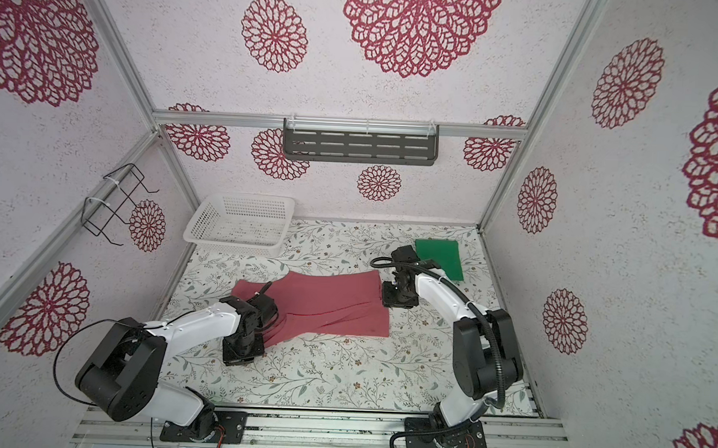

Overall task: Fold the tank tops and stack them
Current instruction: 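Pull the left gripper back holding the hem corner while the right rests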

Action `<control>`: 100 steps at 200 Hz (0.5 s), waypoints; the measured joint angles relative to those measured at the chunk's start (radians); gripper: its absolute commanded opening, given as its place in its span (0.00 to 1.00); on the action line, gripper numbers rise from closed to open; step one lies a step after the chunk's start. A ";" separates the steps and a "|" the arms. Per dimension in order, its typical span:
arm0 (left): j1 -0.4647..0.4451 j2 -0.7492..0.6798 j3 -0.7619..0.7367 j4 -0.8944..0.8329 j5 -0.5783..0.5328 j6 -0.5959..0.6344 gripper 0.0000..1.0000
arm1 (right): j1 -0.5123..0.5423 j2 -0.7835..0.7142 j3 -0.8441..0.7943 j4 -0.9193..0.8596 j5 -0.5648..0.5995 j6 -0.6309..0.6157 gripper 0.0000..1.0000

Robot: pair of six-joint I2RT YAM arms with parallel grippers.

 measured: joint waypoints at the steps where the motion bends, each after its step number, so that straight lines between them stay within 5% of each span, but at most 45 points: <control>1: 0.000 0.000 0.001 0.000 0.000 0.000 0.00 | 0.000 0.000 0.000 0.000 0.000 0.000 0.43; 40: 0.046 -0.078 0.059 -0.035 -0.006 0.018 0.00 | 0.000 0.000 0.000 0.000 0.000 0.000 0.42; 100: 0.256 -0.169 0.079 -0.041 0.056 0.109 0.00 | 0.000 0.027 0.011 0.006 -0.002 -0.008 0.42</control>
